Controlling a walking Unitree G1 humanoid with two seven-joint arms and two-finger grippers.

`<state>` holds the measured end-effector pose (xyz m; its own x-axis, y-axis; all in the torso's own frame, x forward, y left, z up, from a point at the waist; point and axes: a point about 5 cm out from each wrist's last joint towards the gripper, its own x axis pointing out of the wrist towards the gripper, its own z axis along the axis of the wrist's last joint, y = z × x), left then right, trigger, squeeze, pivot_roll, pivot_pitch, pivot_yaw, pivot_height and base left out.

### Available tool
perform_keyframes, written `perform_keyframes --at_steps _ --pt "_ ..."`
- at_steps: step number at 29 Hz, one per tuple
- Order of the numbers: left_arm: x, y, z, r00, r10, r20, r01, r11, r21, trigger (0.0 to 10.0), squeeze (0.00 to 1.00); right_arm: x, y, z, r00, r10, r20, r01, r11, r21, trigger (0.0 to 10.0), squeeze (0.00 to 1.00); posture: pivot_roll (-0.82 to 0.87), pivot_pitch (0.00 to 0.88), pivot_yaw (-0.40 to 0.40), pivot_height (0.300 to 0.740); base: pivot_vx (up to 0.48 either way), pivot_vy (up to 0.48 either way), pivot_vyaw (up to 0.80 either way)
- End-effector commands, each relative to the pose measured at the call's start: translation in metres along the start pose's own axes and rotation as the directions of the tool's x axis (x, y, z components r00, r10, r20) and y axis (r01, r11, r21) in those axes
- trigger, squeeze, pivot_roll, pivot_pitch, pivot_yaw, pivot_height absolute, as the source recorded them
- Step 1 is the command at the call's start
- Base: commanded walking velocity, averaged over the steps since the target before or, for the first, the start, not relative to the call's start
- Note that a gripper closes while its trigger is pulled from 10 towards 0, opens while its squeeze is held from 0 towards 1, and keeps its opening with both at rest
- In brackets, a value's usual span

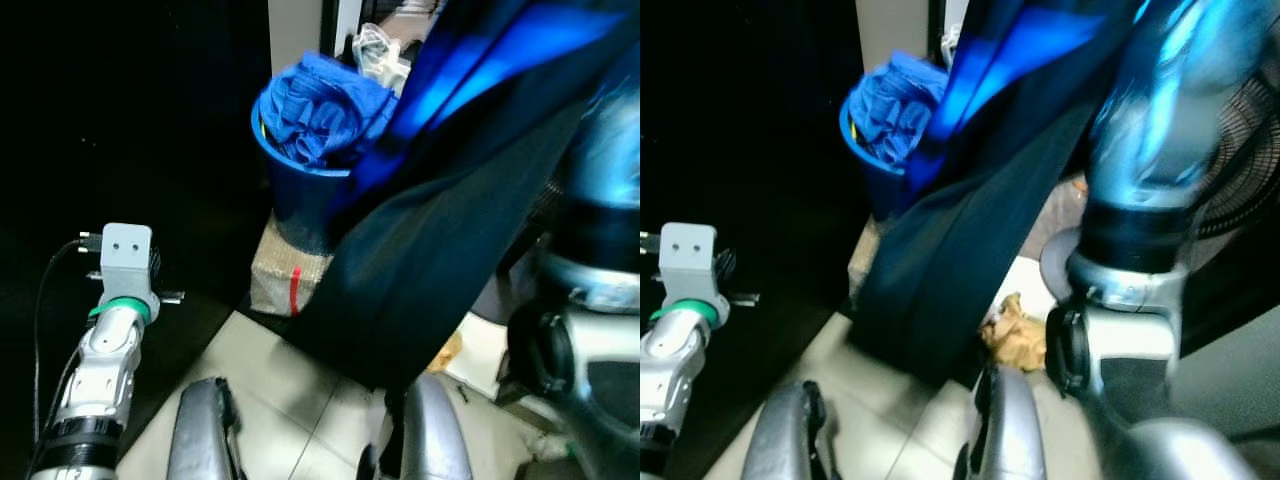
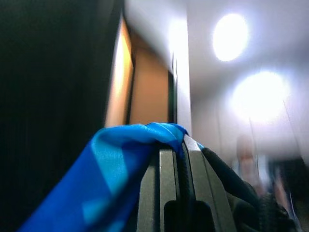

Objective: Clothes washing

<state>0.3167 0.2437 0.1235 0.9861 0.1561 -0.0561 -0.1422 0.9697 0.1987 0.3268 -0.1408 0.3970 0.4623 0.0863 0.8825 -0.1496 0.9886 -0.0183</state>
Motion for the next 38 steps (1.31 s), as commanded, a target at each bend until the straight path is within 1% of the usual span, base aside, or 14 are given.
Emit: perform_keyframes --at_steps 1,3,4,5,6,7,8,9,10,11,16,23,27,38 --pt "-0.001 0.003 0.002 1.000 0.005 0.012 -0.005 1.000 0.007 10.0 0.00 -0.020 0.006 -0.032 0.986 0.008 -0.165 -0.011 1.000 -0.020 10.0 0.00 0.11 0.051 0.028 0.445 0.000 0.000 0.00" --pt "-0.001 0.003 0.002 1.000 0.005 0.012 -0.005 1.000 0.007 10.0 0.00 -0.020 0.006 -0.032 0.986 0.008 -0.165 -0.011 1.000 -0.020 10.0 0.00 0.11 0.051 0.028 0.445 0.000 0.000 0.00" --pt "-0.001 0.003 0.010 0.999 0.002 0.039 -0.002 1.000 -0.004 10.0 0.00 -0.049 0.006 -0.061 0.946 -0.009 -0.323 -0.004 0.999 -0.041 10.0 0.00 0.11 0.052 0.021 0.445 0.000 0.000 0.00" --pt "-0.002 0.003 0.017 0.998 -0.002 0.064 0.003 1.000 -0.011 10.0 0.00 -0.071 0.006 -0.078 0.907 -0.020 -0.421 0.000 0.999 -0.048 10.0 0.00 0.10 0.053 0.017 0.445 0.000 0.000 0.00" --pt "-0.002 0.003 0.017 0.998 -0.002 0.064 0.003 1.000 -0.011 10.0 0.00 -0.071 0.006 -0.078 0.907 -0.020 -0.421 0.000 0.999 -0.048 10.0 0.00 0.10 0.053 0.017 0.445 0.000 0.000 0.00" --pt "-0.002 0.002 0.026 0.996 -0.008 0.094 0.010 1.000 -0.022 10.0 0.00 -0.089 0.004 -0.089 0.873 -0.032 -0.487 0.011 0.999 -0.047 10.0 0.00 0.10 0.054 0.016 0.445 0.000 0.000 0.00" --pt "-0.002 0.002 0.026 0.996 -0.008 0.094 0.010 1.000 -0.022 10.0 0.00 -0.089 0.004 -0.089 0.873 -0.032 -0.487 0.011 0.999 -0.047 10.0 0.00 0.10 0.054 0.016 0.445 0.000 0.000 0.00" --pt "-0.002 0.000 0.036 0.991 -0.019 0.129 0.023 0.999 -0.028 10.0 0.00 -0.102 0.002 -0.094 0.848 -0.044 -0.528 0.035 0.999 -0.027 10.0 0.00 0.10 0.052 0.015 0.445 0.000 0.000 0.00" --pt "-0.002 -0.003 0.052 0.982 -0.038 0.185 0.044 0.999 -0.028 10.0 0.00 -0.116 -0.001 -0.100 0.822 -0.058 -0.566 0.047 0.998 -0.033 10.0 0.00 0.10 0.050 0.013 0.445 0.000 0.000 0.00" --pt "-0.002 -0.003 0.052 0.982 -0.038 0.185 0.044 0.999 -0.028 10.0 0.00 -0.116 -0.001 -0.100 0.822 -0.058 -0.566 0.047 0.998 -0.033 10.0 0.00 0.10 0.050 0.013 0.445 0.000 0.000 0.00" --pt "-0.001 -0.009 0.069 0.969 -0.055 0.240 0.063 0.998 -0.025 10.0 0.00 -0.125 -0.003 -0.105 0.803 -0.089 -0.589 0.064 0.996 -0.063 10.0 0.00 0.09 0.045 0.010 0.460 0.000 0.000 0.00" --pt "-0.002 -0.013 0.083 0.960 -0.065 0.273 0.078 0.996 -0.038 10.0 0.00 -0.125 -0.001 -0.105 0.797 -0.098 -0.595 0.068 0.995 -0.073 10.0 0.00 0.09 0.039 0.006 0.485 0.000 0.000 0.00" --pt "-0.003 -0.013 0.085 0.958 -0.065 0.278 0.079 0.996 -0.041 10.0 0.00 -0.125 -0.001 -0.105 0.797 -0.098 -0.596 0.068 0.995 -0.073 10.0 0.00 0.09 0.037 0.005 0.505 0.000 0.000 0.00" --pt "-0.006 -0.015 0.089 0.955 -0.075 0.288 0.092 0.995 -0.044 10.0 0.00 -0.130 0.002 -0.106 0.792 -0.094 -0.603 0.062 0.995 -0.074 10.0 0.00 0.09 0.038 0.008 0.530 0.000 0.000 0.00"
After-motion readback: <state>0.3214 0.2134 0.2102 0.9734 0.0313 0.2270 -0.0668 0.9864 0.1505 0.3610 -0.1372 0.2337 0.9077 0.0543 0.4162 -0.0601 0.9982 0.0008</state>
